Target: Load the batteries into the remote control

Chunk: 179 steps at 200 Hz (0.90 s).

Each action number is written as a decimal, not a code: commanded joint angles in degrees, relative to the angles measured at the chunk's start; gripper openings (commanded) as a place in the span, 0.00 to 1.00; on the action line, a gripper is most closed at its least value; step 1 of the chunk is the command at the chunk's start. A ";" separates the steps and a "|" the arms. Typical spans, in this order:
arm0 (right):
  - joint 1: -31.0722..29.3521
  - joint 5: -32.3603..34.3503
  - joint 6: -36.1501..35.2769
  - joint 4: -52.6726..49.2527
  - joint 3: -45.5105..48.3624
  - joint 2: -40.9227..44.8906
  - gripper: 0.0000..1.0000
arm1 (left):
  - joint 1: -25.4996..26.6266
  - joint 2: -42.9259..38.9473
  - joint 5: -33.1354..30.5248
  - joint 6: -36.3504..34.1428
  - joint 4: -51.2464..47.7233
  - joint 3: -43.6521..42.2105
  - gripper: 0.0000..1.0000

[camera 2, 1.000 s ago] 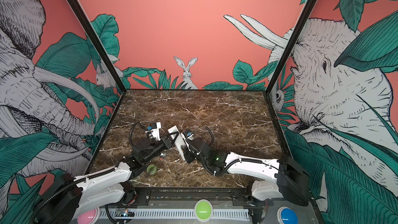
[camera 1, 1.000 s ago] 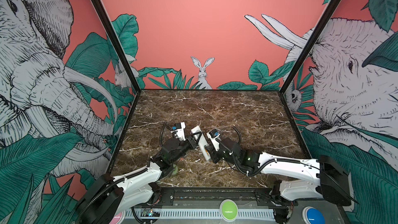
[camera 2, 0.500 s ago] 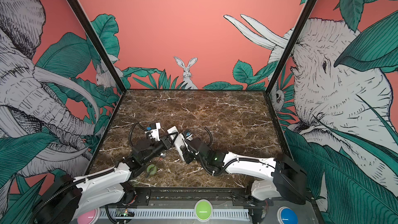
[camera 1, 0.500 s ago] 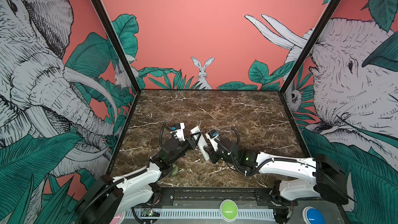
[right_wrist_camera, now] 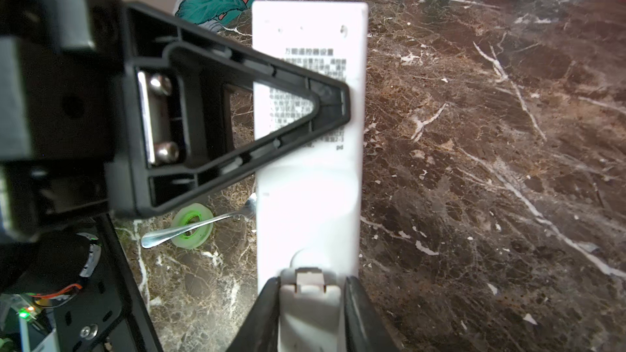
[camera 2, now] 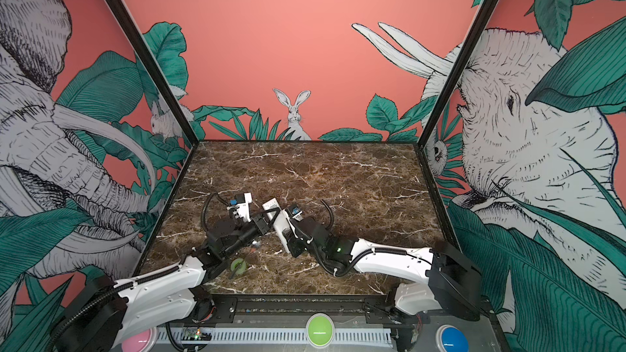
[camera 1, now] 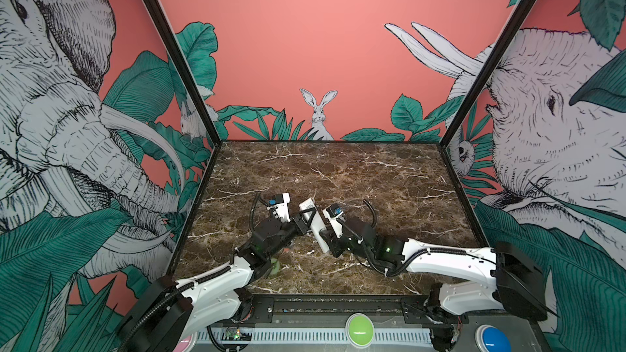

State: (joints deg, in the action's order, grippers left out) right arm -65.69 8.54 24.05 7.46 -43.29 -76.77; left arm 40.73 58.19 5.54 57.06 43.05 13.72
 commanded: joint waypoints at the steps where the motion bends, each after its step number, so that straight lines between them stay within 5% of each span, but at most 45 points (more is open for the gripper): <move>1: -0.37 0.18 0.40 1.07 0.73 0.55 0.41 | -0.21 -1.42 0.44 1.01 2.44 -0.17 0.00; 51: -0.27 0.10 -0.27 0.00 0.56 3.23 0.54 | -0.21 -1.44 0.61 0.86 2.38 -0.36 0.00; 179: 1.29 0.50 0.33 -6.47 -0.99 5.37 0.54 | -0.21 -2.99 0.76 0.12 0.91 -0.76 0.00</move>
State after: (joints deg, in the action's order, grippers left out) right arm -65.19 8.80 23.42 1.34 -43.18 -70.28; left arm 40.71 56.86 6.15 57.21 43.03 13.30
